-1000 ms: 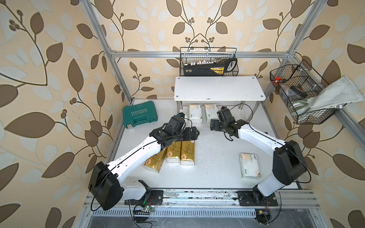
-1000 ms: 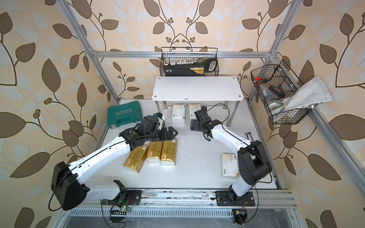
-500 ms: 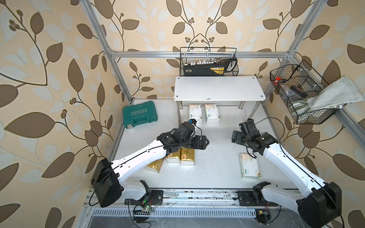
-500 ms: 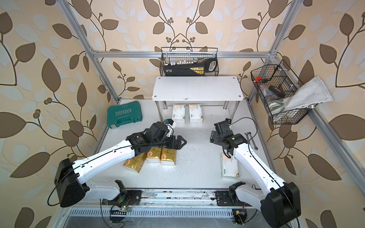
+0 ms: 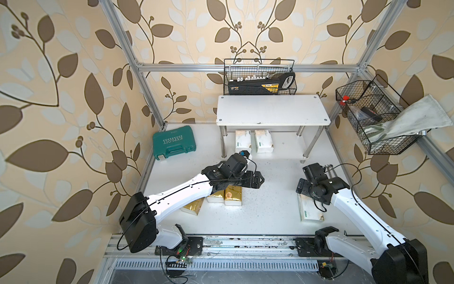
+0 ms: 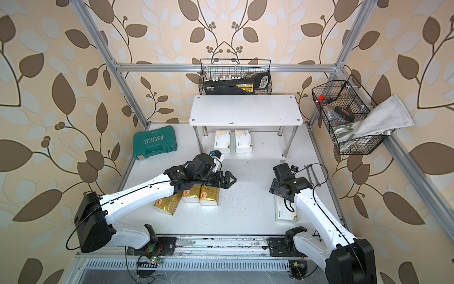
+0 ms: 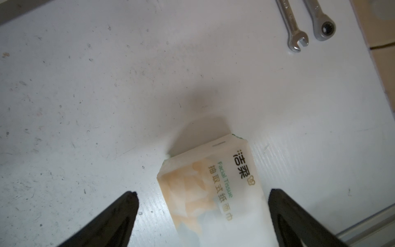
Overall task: Place the tissue boxes on the shelf by color
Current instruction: Pick up the box of tissues from the center of the board.
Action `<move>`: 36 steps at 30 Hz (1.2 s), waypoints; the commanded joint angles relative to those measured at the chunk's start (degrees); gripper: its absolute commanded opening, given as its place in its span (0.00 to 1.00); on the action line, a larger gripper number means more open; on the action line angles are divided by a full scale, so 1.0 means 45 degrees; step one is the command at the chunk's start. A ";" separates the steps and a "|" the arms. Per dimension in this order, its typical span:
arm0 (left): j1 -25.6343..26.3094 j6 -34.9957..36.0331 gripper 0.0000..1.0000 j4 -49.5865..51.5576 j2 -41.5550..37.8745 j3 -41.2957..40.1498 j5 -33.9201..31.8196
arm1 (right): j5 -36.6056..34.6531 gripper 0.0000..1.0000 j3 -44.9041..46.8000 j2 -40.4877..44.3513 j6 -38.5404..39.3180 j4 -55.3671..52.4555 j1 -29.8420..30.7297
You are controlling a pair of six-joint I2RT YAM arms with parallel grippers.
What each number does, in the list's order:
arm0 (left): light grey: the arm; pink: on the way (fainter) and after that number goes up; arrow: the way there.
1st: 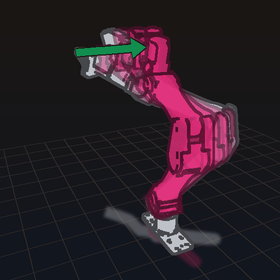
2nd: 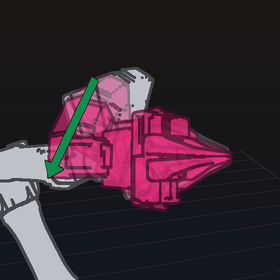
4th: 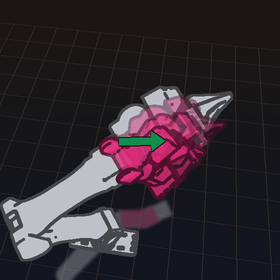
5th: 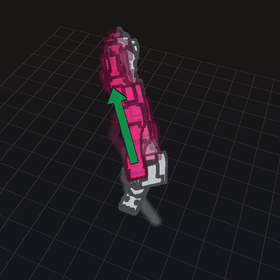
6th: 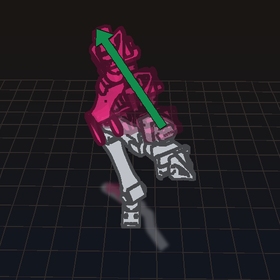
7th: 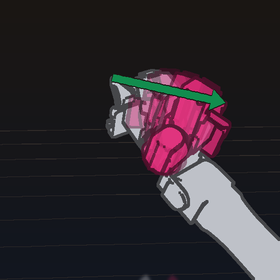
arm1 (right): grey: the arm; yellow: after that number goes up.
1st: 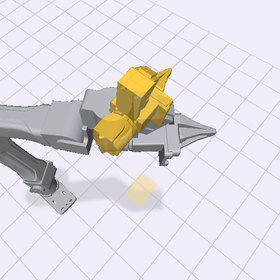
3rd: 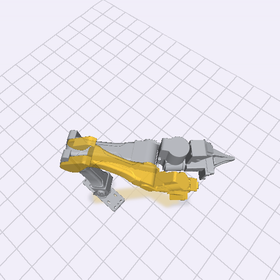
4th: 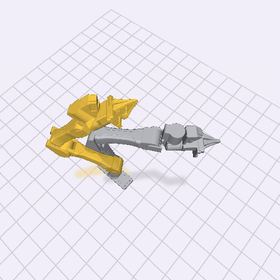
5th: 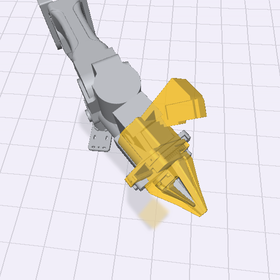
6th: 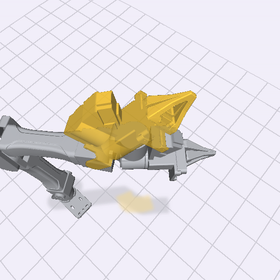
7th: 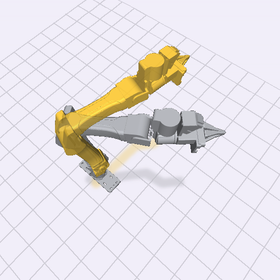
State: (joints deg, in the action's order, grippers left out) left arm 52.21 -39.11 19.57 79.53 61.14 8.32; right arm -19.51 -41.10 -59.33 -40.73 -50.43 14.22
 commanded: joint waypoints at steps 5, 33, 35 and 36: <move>0.0041 0.0152 0.99 -0.0403 0.0074 0.0196 0.0324 | -0.0113 0.99 0.0085 -0.0579 -0.1162 -0.0696 -0.0020; 0.0039 0.0273 0.99 0.0283 -0.0073 0.0498 -0.0281 | 0.1915 0.99 -0.3151 -0.5802 -0.3392 0.3365 0.4877; 0.0039 0.0316 0.99 0.0337 -0.0150 0.0514 -0.0272 | 0.1776 0.99 -0.3042 -0.5280 -0.3025 0.3188 0.4884; 0.0039 0.0341 0.99 0.0382 -0.0189 0.0514 -0.0266 | 0.1621 0.99 -0.2957 -0.4918 -0.2746 0.3022 0.4871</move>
State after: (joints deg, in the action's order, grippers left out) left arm 52.21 -39.03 20.08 80.60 61.41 7.88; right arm -12.05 -54.28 -84.29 -55.20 -34.48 36.27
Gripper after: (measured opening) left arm 0.989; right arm 0.990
